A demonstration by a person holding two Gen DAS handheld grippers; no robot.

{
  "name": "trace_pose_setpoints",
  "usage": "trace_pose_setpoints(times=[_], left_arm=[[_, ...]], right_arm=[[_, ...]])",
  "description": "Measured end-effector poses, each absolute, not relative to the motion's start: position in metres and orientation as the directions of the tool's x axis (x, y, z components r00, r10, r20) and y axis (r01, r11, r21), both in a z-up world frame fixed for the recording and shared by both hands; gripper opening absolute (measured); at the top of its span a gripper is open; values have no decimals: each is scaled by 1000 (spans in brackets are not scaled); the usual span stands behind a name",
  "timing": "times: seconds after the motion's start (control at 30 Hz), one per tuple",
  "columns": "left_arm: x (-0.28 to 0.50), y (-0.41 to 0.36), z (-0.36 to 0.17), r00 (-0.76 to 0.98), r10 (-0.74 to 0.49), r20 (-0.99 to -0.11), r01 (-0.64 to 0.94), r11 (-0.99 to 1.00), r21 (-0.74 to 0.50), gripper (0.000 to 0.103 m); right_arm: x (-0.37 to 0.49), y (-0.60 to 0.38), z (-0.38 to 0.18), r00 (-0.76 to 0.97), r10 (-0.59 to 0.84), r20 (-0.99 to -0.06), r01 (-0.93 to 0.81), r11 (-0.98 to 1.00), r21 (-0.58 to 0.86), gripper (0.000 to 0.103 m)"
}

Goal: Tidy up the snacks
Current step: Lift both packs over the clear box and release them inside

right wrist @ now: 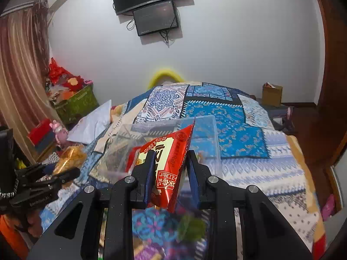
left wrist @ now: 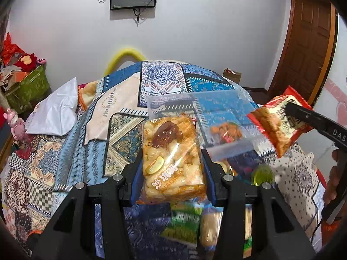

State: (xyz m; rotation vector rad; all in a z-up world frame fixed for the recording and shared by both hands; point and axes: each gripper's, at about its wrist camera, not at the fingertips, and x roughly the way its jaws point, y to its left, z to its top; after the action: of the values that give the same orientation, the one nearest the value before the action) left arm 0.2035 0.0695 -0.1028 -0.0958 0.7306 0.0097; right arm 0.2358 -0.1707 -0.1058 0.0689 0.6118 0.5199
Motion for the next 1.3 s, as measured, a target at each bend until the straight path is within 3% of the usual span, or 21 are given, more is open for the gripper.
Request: trace_pose_setpoints(times=[0.33,0.63,1.3], left_arm=[[258,61,-123,717,-40,-696,-29,996,-88,47],[303,55,-152,664,-46,-747,-47,994,-102,47],[319,45,-177,598,-5,-802,-73,995,-61,48]], right_arm=[[287,-141,-117,672,484,-561,-448,868,213,26],[315,-115,-144,607,463,-646,-470,864,177,26],[322,-97,-175,529,398,-750,-516,852,88,30]])
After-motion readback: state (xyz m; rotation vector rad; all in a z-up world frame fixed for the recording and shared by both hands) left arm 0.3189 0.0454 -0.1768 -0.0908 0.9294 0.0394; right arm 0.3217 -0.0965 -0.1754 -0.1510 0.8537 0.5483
